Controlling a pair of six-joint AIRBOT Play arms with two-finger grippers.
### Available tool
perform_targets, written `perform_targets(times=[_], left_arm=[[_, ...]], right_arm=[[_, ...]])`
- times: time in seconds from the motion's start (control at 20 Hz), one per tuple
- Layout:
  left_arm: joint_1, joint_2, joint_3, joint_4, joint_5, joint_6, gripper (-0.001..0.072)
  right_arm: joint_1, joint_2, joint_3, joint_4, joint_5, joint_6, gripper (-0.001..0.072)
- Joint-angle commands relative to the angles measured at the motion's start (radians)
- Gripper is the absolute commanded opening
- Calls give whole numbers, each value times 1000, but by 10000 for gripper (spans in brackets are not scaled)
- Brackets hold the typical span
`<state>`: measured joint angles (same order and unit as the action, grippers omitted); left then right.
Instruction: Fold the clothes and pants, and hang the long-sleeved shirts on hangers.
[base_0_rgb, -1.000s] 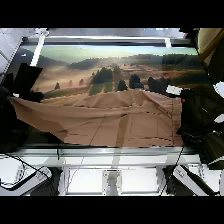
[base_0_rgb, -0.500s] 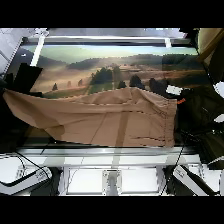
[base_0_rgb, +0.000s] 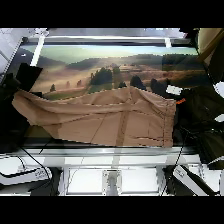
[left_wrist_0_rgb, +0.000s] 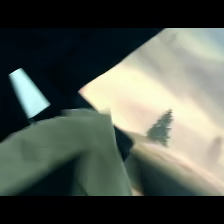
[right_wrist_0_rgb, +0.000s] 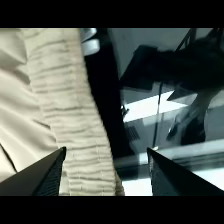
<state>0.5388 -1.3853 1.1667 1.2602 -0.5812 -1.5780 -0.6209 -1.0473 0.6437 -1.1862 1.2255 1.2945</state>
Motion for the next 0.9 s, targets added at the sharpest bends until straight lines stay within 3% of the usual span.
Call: perform_targets(times=[0.0, 0.2, 0.35, 0.7, 0.85], left_arm=[[64, 15, 17, 20, -87, -10, 684], [205, 179, 8, 248, -344, -32, 684], [310, 203, -76, 249, -467, -34, 681], [341, 30, -221, -156, -283, 8, 680], [341, -34, -220, -382, -207, 126, 679]], right_arm=[[0, 0, 0, -11, 62, -6, 556], [0, 0, 0, -24, 54, -5, 555], [0, 0, 0, -11, 23, -5, 555], [0, 0, 0, 34, 79, -5, 556], [0, 0, 0, 34, 121, -5, 556]])
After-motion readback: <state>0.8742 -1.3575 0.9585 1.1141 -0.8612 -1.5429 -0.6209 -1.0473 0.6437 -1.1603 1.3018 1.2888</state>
